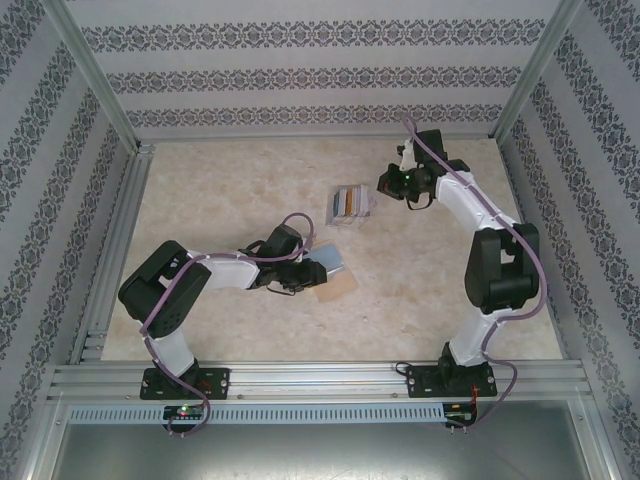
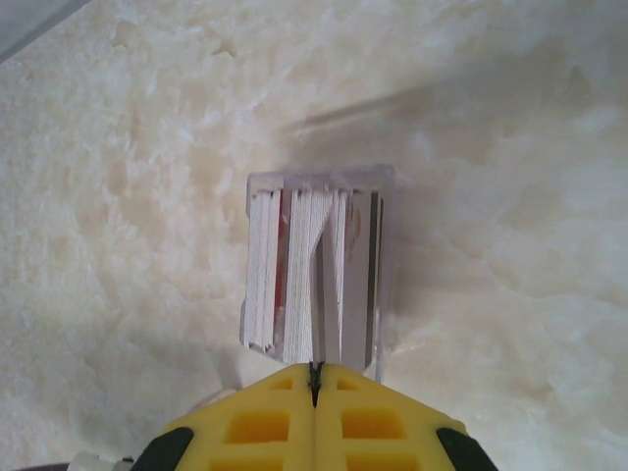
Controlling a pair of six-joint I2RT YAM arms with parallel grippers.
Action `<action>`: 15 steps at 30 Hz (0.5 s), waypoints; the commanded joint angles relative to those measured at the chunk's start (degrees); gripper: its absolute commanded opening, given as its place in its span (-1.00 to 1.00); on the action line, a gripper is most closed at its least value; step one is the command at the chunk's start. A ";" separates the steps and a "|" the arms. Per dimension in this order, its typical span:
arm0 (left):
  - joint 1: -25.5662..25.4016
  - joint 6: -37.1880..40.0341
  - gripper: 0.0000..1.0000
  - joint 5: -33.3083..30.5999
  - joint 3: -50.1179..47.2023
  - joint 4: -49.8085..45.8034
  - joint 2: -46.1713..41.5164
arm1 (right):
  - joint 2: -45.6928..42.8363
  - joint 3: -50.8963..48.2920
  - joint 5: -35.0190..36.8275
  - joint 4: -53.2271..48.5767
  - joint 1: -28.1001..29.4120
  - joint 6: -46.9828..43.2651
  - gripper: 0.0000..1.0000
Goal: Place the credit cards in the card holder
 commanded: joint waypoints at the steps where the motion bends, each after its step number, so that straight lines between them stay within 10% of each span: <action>1: -1.20 -1.12 -0.34 -0.81 0.34 1.34 1.78 | -6.17 -3.61 -0.05 -0.78 -0.45 -0.75 -1.00; 15: -4.58 -9.77 -0.36 -9.27 -2.71 12.06 1.76 | -33.18 -39.32 -9.70 13.99 5.54 14.25 -1.00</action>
